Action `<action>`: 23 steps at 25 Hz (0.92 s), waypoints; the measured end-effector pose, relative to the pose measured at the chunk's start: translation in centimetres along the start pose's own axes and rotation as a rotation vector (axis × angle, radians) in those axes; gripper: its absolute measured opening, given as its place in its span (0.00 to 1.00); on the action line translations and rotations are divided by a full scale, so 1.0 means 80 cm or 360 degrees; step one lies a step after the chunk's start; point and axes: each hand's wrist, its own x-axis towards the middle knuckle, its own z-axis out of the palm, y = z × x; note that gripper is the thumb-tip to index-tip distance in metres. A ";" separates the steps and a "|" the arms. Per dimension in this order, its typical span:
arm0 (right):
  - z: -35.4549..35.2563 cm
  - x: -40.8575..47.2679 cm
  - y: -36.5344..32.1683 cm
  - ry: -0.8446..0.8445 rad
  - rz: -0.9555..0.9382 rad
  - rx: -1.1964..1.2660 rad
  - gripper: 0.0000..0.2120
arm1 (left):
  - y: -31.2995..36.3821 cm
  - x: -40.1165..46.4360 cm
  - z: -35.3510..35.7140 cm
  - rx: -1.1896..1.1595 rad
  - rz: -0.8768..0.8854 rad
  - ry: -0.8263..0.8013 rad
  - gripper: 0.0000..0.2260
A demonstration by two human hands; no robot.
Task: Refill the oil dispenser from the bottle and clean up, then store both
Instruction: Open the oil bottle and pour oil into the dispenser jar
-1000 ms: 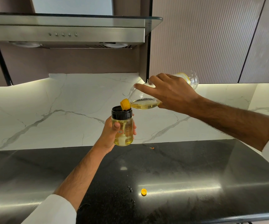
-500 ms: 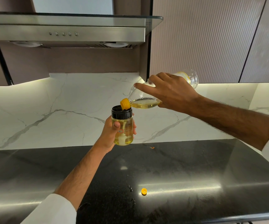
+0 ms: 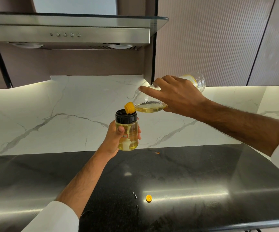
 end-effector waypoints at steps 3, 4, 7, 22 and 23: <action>-0.001 0.000 0.001 -0.0003 0.0010 0.0000 0.57 | 0.001 0.000 0.001 0.0004 0.0001 0.0005 0.45; -0.001 0.000 0.001 -0.0003 0.0012 0.0008 0.56 | 0.002 0.000 0.001 0.0007 0.0002 0.0008 0.45; -0.002 0.000 0.000 0.0000 0.0010 0.0015 0.57 | 0.002 -0.001 0.001 0.0015 0.0008 0.0005 0.45; -0.005 -0.003 -0.001 -0.0026 0.0013 0.0037 0.58 | 0.007 -0.006 0.005 0.0020 0.0011 0.0010 0.46; -0.005 -0.003 -0.002 -0.0019 0.0019 0.0045 0.58 | 0.007 -0.006 0.005 0.0022 0.0012 0.0009 0.46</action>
